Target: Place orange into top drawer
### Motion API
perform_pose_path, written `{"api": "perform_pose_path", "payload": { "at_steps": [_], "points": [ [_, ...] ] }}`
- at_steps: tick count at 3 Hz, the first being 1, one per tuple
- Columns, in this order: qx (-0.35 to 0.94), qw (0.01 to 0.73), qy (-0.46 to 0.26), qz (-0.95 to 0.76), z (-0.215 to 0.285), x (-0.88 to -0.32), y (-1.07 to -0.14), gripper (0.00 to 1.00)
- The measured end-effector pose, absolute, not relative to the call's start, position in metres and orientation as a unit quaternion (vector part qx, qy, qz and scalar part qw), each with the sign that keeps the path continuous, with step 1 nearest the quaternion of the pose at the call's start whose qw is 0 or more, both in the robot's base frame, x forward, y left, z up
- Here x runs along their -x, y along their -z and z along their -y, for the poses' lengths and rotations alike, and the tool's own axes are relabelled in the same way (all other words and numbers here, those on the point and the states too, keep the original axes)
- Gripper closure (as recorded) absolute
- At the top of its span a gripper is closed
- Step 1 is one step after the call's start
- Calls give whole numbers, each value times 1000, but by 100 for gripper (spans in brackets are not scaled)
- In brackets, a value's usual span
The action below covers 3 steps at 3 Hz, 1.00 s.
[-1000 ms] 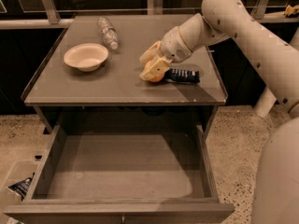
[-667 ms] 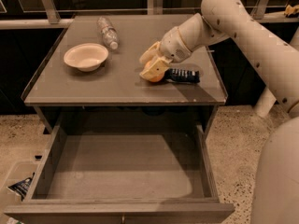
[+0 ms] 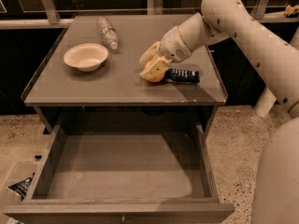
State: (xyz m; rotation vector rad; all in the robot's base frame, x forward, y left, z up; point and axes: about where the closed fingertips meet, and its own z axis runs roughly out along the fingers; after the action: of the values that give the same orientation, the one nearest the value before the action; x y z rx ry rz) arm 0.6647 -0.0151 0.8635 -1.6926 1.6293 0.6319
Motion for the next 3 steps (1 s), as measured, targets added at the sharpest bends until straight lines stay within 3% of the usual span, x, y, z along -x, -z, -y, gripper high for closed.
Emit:
{"api": "perform_pose_path", "payload": {
  "at_steps": [3],
  "points": [
    [634, 325, -265, -650, 9, -567, -929, 100]
  ]
}}
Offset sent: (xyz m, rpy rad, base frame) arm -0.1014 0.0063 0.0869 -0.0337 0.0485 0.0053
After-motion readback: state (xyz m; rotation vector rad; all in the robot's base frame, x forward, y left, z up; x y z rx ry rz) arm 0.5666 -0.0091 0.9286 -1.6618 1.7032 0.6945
